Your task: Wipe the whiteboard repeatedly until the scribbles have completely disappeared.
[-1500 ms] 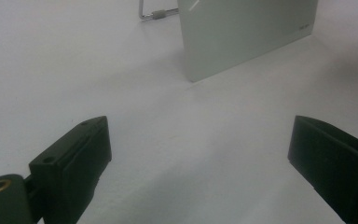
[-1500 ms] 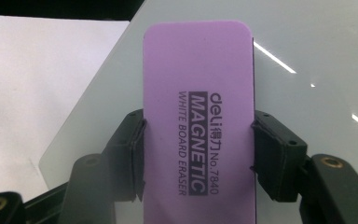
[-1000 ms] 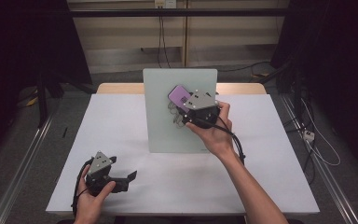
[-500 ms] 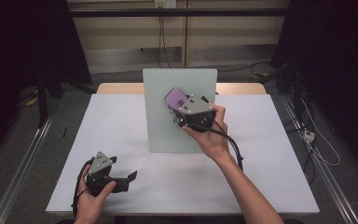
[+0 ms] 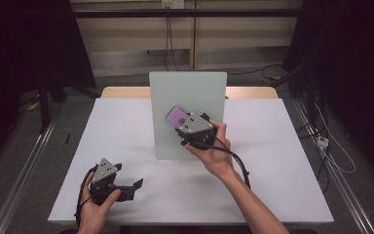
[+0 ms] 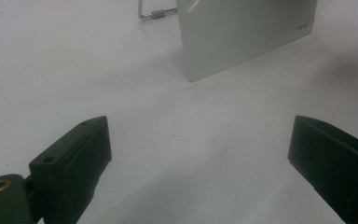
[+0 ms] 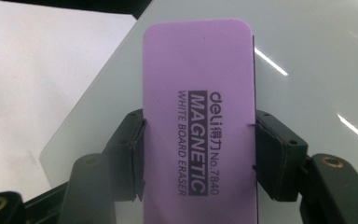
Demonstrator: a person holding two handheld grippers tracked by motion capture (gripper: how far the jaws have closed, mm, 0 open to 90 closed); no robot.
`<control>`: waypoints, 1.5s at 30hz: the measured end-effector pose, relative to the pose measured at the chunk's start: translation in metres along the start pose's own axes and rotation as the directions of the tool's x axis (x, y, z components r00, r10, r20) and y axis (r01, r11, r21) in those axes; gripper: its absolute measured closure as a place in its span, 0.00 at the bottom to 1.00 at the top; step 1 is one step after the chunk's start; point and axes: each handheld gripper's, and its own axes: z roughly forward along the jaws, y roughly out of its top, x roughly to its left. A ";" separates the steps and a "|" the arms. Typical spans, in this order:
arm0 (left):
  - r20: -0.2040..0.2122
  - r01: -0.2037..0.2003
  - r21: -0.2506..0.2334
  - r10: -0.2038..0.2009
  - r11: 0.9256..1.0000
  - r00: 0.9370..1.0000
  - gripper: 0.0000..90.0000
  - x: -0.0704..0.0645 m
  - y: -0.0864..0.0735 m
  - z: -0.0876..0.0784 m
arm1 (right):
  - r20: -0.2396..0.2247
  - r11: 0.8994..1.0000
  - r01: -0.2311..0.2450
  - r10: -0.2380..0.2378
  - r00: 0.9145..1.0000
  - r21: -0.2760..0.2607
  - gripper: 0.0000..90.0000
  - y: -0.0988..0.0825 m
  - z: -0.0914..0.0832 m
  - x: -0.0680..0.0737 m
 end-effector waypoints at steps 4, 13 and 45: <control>0.001 -0.002 0.002 0.002 1.000 1.000 0.07 0.000 0.000 0.000 | -0.011 1.000 0.005 -0.005 1.000 0.001 0.46 -0.003 0.002 0.004; -0.002 -0.002 0.003 0.002 1.000 1.000 0.07 0.000 0.000 0.000 | -0.048 1.000 -0.016 0.016 0.999 -0.002 0.46 -0.004 0.002 0.003; 0.003 -0.004 0.000 0.004 1.000 1.000 0.07 0.000 0.000 0.000 | 0.031 1.000 0.007 -0.006 0.999 -0.017 0.46 -0.001 -0.004 -0.007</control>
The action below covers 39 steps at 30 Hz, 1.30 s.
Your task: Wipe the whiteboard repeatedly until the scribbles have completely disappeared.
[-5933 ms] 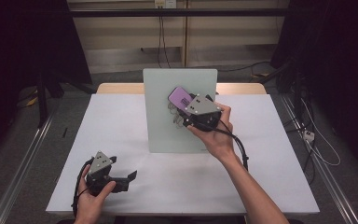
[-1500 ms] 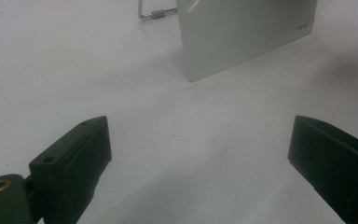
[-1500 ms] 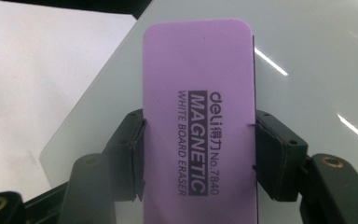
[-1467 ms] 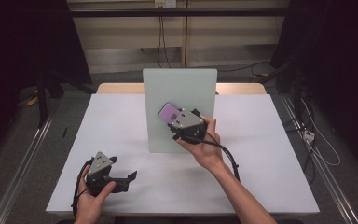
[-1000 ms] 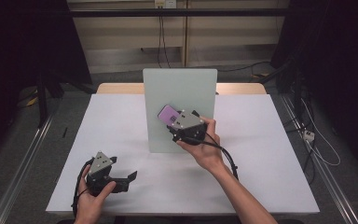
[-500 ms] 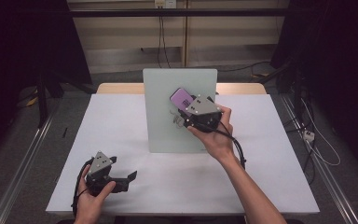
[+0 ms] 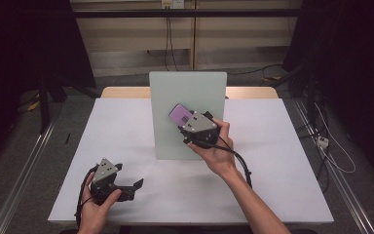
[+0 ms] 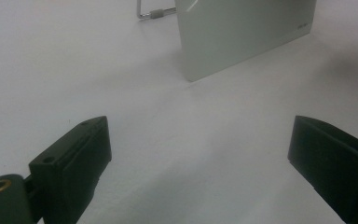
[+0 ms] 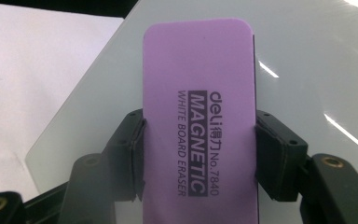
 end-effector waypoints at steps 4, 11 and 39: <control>-0.004 0.005 -0.001 -0.005 1.000 1.000 0.07 0.000 0.000 0.000 | -0.028 0.999 0.025 -0.024 0.999 0.027 0.46 -0.003 0.003 0.008; -0.001 0.005 0.000 -0.005 1.000 1.000 0.07 0.000 0.000 0.000 | -0.083 0.996 0.067 -0.061 0.995 0.065 0.46 -0.016 0.010 0.029; -0.001 0.006 -0.001 -0.006 1.000 1.000 0.07 0.000 0.000 0.000 | 0.026 1.000 0.000 0.000 1.000 0.017 0.46 0.017 -0.007 -0.023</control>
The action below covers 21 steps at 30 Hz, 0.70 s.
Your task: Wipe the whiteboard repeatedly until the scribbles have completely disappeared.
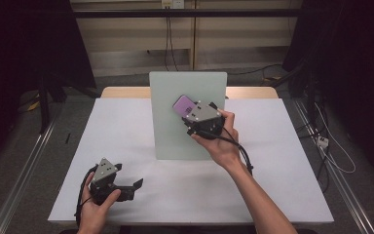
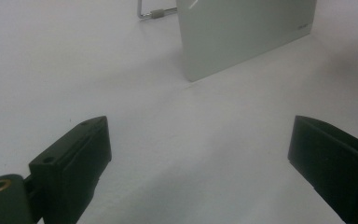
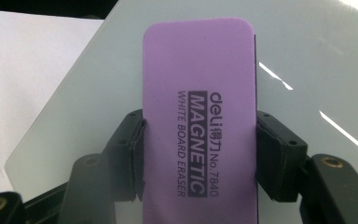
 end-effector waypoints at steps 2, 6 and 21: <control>-0.001 -0.001 0.001 0.001 1.000 1.000 0.07 0.000 0.000 0.000 | 0.008 1.000 0.006 -0.006 1.000 -0.007 0.46 0.001 0.003 0.004; -0.001 -0.001 -0.001 0.001 1.000 1.000 0.07 0.000 0.000 -0.001 | -0.025 1.000 0.029 -0.029 0.999 0.001 0.46 -0.005 0.010 0.021; 0.000 0.000 0.002 0.000 1.000 1.000 0.07 0.001 0.000 -0.001 | -0.166 0.993 0.099 -0.088 0.982 0.059 0.46 -0.039 0.023 0.068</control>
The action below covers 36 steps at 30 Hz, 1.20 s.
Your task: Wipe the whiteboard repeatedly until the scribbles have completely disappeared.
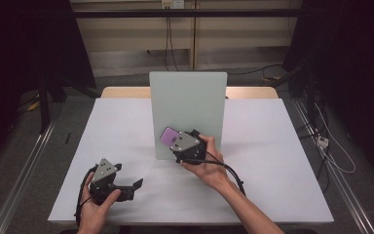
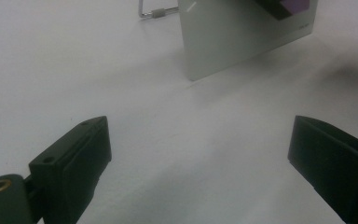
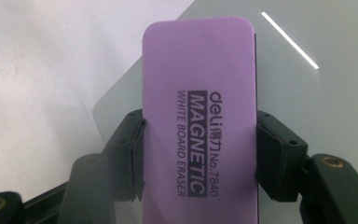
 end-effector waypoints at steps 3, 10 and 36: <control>0.001 -0.001 -0.002 0.001 1.000 1.000 0.07 0.000 0.000 0.000 | 0.034 1.000 -0.018 0.019 0.999 -0.023 0.46 0.000 -0.008 -0.011; -0.001 -0.002 -0.001 0.002 1.000 1.000 0.07 -0.001 0.000 0.001 | 0.115 0.996 -0.064 0.071 0.991 -0.063 0.46 0.008 -0.030 -0.046; -0.004 0.000 0.002 0.000 1.000 1.000 0.07 0.000 0.000 0.002 | 0.163 0.978 -0.142 0.166 0.972 -0.152 0.46 0.019 -0.051 -0.080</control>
